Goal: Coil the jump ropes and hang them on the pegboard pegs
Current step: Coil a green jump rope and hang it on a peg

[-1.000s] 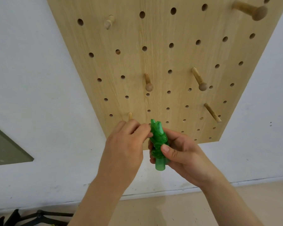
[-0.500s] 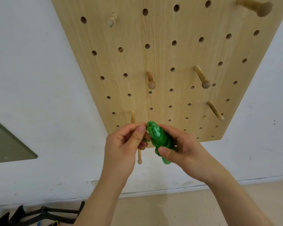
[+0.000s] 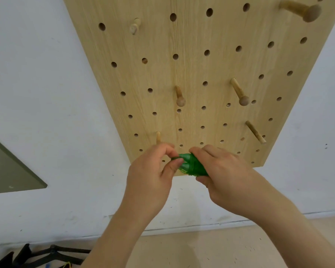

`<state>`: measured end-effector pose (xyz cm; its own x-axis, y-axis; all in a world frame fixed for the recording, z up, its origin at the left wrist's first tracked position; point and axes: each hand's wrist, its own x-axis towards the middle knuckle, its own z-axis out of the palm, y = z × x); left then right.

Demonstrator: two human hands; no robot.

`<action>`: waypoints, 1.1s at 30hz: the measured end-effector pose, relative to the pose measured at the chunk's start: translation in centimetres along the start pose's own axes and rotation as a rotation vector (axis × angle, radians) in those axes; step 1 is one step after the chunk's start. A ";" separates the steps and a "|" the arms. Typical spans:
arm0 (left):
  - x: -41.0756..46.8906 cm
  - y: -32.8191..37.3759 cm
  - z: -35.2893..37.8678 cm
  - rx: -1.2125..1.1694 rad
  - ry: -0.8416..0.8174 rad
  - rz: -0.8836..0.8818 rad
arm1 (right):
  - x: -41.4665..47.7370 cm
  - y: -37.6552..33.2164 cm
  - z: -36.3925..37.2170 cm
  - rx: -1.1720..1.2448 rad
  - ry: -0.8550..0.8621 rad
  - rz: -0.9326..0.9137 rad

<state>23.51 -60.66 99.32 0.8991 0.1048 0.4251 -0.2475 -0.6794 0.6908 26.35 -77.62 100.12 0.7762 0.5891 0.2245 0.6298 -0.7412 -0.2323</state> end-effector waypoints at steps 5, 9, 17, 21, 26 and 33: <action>0.9 0.6 -0.4 -0.332 -0.224 -0.258 | 0.3 1.3 1.4 0.062 -0.023 0.030; 1.3 0.2 -0.9 -0.962 -0.231 -0.511 | -0.3 3.3 2.4 0.297 -0.009 0.023; 1.7 1.0 -1.1 -0.971 -0.209 -0.330 | -1.2 3.3 2.9 1.193 -0.254 0.122; 2.5 1.3 -2.7 -0.648 -0.273 -0.216 | 0.0 1.6 1.3 1.059 -0.225 0.098; 3.6 0.0 -5.3 -0.503 -0.212 -0.158 | 3.2 -4.5 0.8 0.996 0.092 0.089; 4.3 -3.0 -9.7 -0.573 -0.196 0.010 | 5.8 -10.7 1.8 1.037 0.338 0.199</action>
<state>24.63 -51.16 104.74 0.9320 -0.0719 0.3553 -0.3624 -0.1742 0.9156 24.16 -65.63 102.20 0.9177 0.2544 0.3051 0.3368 -0.0909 -0.9372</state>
